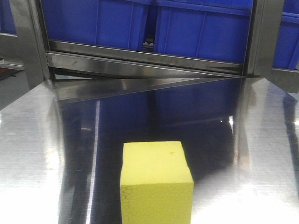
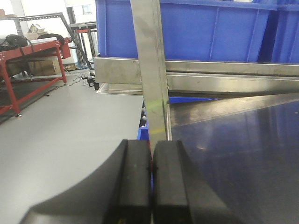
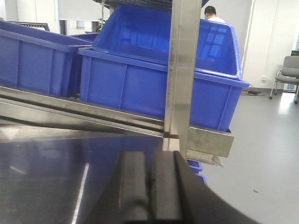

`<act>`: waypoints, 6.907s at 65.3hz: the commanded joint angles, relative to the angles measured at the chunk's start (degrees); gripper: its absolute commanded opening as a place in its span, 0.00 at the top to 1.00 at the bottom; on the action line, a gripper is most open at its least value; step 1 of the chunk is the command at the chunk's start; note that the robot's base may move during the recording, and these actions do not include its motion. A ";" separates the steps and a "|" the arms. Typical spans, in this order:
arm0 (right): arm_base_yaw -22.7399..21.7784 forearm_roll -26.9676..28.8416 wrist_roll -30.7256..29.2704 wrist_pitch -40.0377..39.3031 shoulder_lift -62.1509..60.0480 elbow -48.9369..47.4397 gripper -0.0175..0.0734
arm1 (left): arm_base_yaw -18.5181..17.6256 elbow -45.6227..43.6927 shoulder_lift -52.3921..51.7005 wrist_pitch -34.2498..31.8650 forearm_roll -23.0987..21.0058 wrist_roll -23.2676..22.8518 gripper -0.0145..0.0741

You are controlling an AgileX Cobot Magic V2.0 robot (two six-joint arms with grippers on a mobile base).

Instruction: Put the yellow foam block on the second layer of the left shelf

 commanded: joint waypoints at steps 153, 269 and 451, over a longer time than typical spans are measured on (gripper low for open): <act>51.94 -0.52 48.01 66.80 87.02 -74.19 0.12 | -0.18 1.43 -1.24 -4.70 -0.35 -0.27 0.68; 55.06 -2.27 50.83 59.94 95.67 -71.44 0.12 | -0.18 1.43 -1.24 -4.70 -0.35 -0.27 0.68; -0.87 7.61 -8.20 18.63 25.59 -26.12 0.30 | -0.18 1.43 -1.24 -4.70 -0.35 -0.27 0.68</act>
